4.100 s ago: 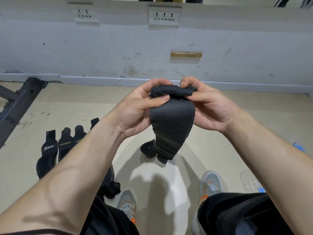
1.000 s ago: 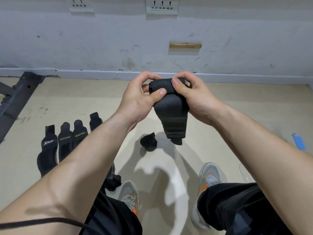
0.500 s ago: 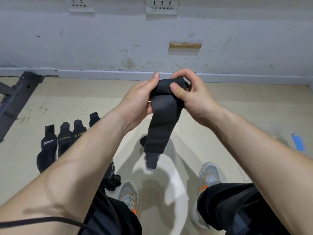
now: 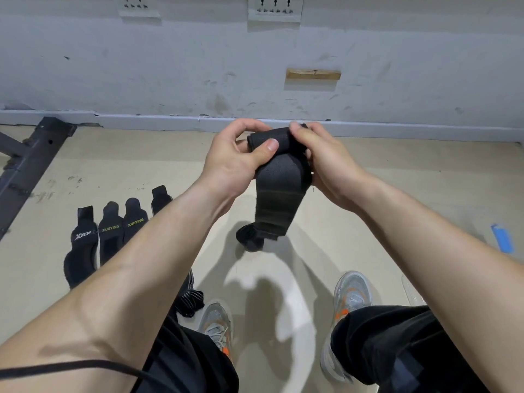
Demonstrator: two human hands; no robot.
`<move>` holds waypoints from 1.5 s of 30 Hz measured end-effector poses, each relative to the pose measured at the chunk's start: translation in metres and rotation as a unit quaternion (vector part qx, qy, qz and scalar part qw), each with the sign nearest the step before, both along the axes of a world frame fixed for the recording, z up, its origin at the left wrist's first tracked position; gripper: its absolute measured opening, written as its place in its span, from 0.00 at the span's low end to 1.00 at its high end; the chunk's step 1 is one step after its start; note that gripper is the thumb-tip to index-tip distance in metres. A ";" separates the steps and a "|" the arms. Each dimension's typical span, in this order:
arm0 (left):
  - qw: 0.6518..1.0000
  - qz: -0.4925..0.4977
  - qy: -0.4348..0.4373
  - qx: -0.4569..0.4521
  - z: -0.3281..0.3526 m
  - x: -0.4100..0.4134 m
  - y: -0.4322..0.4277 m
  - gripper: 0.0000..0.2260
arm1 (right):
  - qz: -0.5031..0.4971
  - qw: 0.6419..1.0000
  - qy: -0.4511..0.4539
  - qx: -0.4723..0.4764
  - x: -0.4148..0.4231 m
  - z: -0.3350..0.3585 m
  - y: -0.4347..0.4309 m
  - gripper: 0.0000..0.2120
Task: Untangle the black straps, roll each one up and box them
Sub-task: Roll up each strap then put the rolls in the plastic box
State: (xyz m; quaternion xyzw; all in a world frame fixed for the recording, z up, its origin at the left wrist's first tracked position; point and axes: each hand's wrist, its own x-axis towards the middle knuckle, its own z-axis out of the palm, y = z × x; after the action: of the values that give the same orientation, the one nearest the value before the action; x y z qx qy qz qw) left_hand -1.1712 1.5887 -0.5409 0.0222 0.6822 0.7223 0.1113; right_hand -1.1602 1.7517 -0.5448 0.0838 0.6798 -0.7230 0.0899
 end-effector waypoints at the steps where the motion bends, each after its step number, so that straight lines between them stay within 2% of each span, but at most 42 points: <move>1: 1.000 -0.001 0.016 -0.009 -0.001 0.000 0.000 0.09 | -0.004 1.000 -0.001 -0.002 0.000 0.000 -0.001 0.19; 3: 0.998 -0.004 0.048 -0.035 -0.003 0.000 0.001 0.11 | -0.010 1.000 0.014 -0.003 -0.001 0.000 -0.002 0.21; 6: 0.998 -0.007 0.057 -0.040 -0.003 0.001 0.001 0.12 | -0.014 0.999 0.025 -0.021 0.000 -0.004 0.001 0.09; 12: 0.997 -0.050 -0.057 0.013 -0.005 0.000 0.005 0.17 | -0.027 0.998 0.049 -0.026 0.002 -0.003 0.004 0.01; 15: 0.995 -0.082 -0.057 -0.011 -0.005 0.001 0.009 0.16 | -0.029 0.997 0.065 -0.017 0.002 -0.003 0.004 0.03; 20: 0.999 -0.025 -0.028 -0.006 -0.013 0.004 0.015 0.23 | -0.012 0.996 0.076 0.049 0.005 -0.003 -0.001 0.06; 23: 1.000 0.004 -0.010 -0.029 -0.015 0.006 0.018 0.22 | -0.029 0.999 0.012 0.024 0.003 -0.002 -0.004 0.17; 25: 0.999 0.012 -0.004 -0.046 -0.017 0.005 0.018 0.22 | -0.017 0.999 -0.035 0.011 0.001 -0.001 -0.003 0.20; 26: 0.998 0.012 0.001 -0.058 -0.018 0.004 0.018 0.20 | -0.002 0.999 -0.048 0.013 0.001 0.001 -0.003 0.20; 29: 0.997 0.008 0.029 -0.075 -0.022 0.003 0.017 0.06 | 0.007 0.999 -0.040 -0.003 0.003 0.005 -0.001 0.21; 31: 0.995 0.008 0.059 -0.079 -0.020 0.002 0.015 0.06 | 0.002 0.999 -0.016 -0.039 0.001 0.002 0.000 0.21; 33: 0.996 0.006 0.067 -0.062 -0.018 0.001 0.013 0.08 | -0.004 0.998 -0.002 -0.066 -0.001 0.000 0.000 0.20; 36: 1.000 -0.016 0.013 0.015 -0.015 -0.001 0.011 0.12 | -0.017 0.996 0.009 -0.090 -0.001 -0.001 0.000 0.21; 38: 0.997 -0.036 -0.027 0.066 -0.012 0.000 0.010 0.17 | -0.032 0.995 0.022 -0.094 -0.001 -0.002 0.000 0.16; 41: 0.995 -0.057 -0.052 0.066 -0.009 0.001 0.011 0.16 | -0.041 0.994 0.043 -0.087 -0.001 -0.003 -0.001 0.03; 45: 0.994 -0.074 -0.064 0.054 -0.007 0.004 0.015 0.19 | -0.046 0.995 0.061 -0.064 0.000 -0.004 0.000 0.03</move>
State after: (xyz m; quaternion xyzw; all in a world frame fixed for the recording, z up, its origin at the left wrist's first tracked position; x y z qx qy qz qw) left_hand -1.1676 1.6038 -0.5476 0.0325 0.6303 0.7476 0.2068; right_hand -1.1603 1.7519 -0.5488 0.0644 0.6318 -0.7722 0.0201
